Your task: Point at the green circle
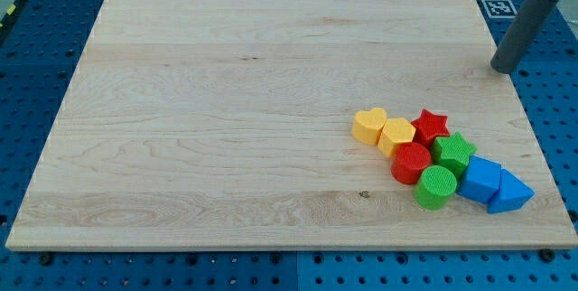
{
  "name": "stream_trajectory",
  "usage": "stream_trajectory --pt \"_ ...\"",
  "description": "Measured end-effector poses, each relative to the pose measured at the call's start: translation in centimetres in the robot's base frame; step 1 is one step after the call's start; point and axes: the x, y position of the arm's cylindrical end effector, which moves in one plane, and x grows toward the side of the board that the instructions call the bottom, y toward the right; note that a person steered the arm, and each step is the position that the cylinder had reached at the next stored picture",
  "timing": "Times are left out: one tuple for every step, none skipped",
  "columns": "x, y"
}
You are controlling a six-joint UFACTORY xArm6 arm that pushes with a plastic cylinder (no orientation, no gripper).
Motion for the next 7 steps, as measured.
stream_trajectory --pt "0.2 0.0" --pt "0.5 0.0" --pt "2.1 0.0" --pt "6.4 0.0" --pt "12.0 0.0" --pt "18.3 0.0" --pt "23.5 -0.1"
